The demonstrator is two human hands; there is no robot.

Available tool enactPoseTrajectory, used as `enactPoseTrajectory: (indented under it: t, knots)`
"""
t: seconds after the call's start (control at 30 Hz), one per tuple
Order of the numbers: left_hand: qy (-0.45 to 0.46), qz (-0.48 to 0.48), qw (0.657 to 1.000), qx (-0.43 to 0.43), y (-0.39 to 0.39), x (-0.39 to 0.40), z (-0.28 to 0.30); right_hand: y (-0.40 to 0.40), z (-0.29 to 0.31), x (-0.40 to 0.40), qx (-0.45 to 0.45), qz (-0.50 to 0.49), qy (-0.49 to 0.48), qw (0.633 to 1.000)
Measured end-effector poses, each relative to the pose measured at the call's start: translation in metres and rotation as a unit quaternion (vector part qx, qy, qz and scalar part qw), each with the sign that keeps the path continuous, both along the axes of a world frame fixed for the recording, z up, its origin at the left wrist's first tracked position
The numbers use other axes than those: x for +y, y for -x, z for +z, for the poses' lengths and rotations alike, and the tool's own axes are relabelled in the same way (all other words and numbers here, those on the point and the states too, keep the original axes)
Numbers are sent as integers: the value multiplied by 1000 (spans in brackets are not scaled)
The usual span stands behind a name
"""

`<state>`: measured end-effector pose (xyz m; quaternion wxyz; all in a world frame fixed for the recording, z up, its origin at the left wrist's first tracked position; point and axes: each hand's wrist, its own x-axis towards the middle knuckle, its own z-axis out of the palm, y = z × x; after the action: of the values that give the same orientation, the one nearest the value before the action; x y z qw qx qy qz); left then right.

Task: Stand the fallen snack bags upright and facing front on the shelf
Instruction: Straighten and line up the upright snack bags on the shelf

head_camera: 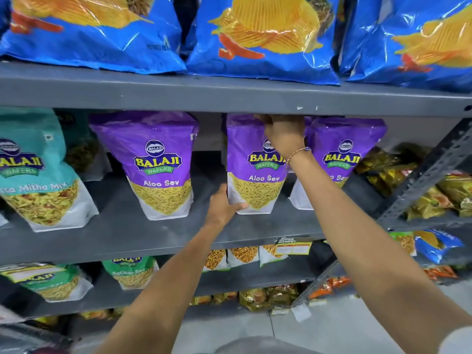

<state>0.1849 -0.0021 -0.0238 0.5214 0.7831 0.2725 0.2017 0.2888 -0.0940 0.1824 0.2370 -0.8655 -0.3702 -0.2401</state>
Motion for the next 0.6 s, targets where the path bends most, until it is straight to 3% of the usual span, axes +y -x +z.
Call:
enactPoseTrajectory:
  t: [0.1,0.23,0.37,0.43,0.6]
  knots:
    - [-5,4,1000,-8,0,-1,-3,-3,1,4,3,-3,-12,1000]
    - [-13,-20,1000,6,0,-2,-1,-1,-4,-7,-34,80,-26,996]
    - [10,-34,999,-29,21,-8,2,18,-47,-31,-142,60,-157,975]
    - [31,5,999,-30,45,-4,-4,32,-87,-48,-93,99,-239,962]
    - [-69,163,984,30,130,43,-17,41,-178,-74,231,68,-316,918]
